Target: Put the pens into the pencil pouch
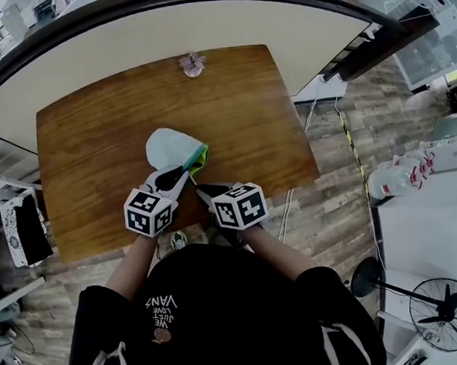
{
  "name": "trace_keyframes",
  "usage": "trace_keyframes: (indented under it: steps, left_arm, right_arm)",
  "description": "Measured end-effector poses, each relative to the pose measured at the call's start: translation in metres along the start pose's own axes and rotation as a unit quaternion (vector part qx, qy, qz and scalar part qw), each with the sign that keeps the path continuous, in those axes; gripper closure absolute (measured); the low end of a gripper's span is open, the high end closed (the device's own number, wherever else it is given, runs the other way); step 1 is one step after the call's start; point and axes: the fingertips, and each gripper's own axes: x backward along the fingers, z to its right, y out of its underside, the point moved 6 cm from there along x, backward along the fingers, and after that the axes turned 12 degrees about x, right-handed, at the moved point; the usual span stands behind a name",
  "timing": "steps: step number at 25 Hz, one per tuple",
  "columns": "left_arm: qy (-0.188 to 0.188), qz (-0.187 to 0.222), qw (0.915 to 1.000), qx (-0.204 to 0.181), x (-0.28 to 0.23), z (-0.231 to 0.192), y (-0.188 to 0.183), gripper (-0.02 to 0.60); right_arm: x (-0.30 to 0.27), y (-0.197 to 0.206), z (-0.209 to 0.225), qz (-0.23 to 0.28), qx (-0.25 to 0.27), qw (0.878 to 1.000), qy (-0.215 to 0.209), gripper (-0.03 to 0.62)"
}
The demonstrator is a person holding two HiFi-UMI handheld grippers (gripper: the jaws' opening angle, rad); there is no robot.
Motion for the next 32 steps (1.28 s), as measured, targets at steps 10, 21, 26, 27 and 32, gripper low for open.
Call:
trace_keyframes:
  steps: [10,21,26,27,32]
  left_arm:
    - [0.005,0.035,0.9990,0.028,0.010,0.004,-0.003,0.531]
    - [-0.011,0.088,0.9929,0.080,0.013,-0.001,-0.012,0.532]
    - [-0.019,0.113,0.9870,0.112,0.012,-0.008,-0.019,0.531]
    - [-0.020,0.114,0.9868,0.114,0.012,-0.009,-0.020,0.531]
    - [-0.030,0.099,0.9893,0.103,0.002,-0.016,-0.018,0.531]
  right_arm:
    - [-0.010,-0.033,0.023,0.008,-0.062,0.997,-0.052,0.540]
    - [-0.028,-0.060,0.043,0.034,-0.140,0.985,-0.091,0.540]
    - [-0.025,-0.069,0.046,0.078,-0.193,0.971,-0.118,0.537]
    - [-0.023,-0.069,0.047,0.087,-0.202,0.968,-0.120,0.530]
    - [-0.010,-0.066,0.061,0.127,-0.226,0.960,-0.104,0.510]
